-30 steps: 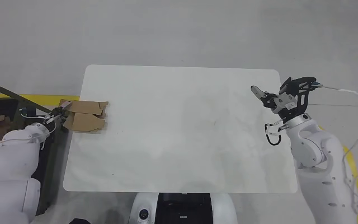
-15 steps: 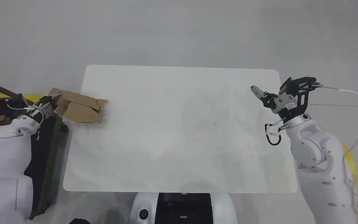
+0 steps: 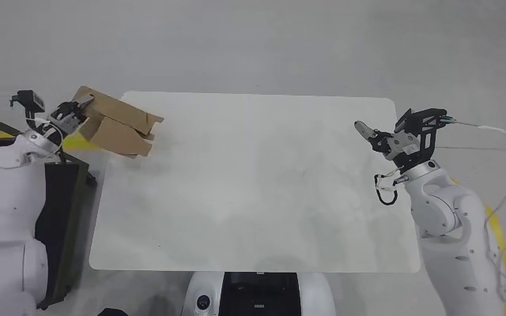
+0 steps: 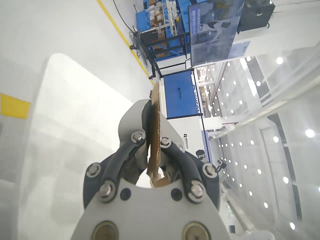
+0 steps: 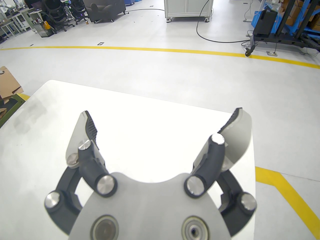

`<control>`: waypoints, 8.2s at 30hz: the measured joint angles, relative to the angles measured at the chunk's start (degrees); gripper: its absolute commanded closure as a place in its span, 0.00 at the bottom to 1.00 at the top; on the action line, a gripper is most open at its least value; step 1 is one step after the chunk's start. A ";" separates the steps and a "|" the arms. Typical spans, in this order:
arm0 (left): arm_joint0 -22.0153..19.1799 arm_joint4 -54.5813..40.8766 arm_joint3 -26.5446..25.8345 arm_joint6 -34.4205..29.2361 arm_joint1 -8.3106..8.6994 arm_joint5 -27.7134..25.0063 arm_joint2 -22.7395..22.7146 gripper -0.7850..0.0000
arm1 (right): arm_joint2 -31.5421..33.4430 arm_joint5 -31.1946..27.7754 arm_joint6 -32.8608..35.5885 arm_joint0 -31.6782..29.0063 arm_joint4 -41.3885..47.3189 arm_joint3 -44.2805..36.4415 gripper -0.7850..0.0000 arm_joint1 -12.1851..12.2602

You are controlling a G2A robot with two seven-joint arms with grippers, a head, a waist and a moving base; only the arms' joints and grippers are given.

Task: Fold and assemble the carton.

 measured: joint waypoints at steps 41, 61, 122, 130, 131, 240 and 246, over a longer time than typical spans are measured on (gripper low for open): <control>13.35 17.17 -58.38 11.97 -6.19 8.84 18.94 1.00 | 0.00 0.00 0.00 0.00 0.00 0.00 0.00 0.00; 13.55 21.18 -62.72 9.44 -7.73 11.16 25.21 1.00 | 0.00 0.00 0.00 0.00 0.00 0.00 0.00 0.00; -2.43 11.61 -43.92 -2.51 -14.27 -1.12 37.37 1.00 | -12.55 -18.62 30.46 7.21 39.12 8.55 0.00 0.22; -4.10 5.98 -40.00 -3.64 -15.21 -3.53 37.03 1.00 | -17.76 -20.30 37.63 8.87 50.59 12.60 0.00 0.11; -4.24 5.52 -39.72 -3.79 -15.32 -3.49 37.08 1.00 | -18.28 -20.38 37.85 9.10 51.24 13.02 0.00 0.07; 14.86 11.86 -57.14 8.70 -12.41 1.50 19.81 0.00 | -17.19 -13.13 11.72 3.26 73.14 14.27 1.00 1.70; 15.93 12.20 -55.97 12.87 -12.89 0.30 20.31 0.00 | -18.77 -7.68 1.75 0.88 71.34 10.47 1.00 0.84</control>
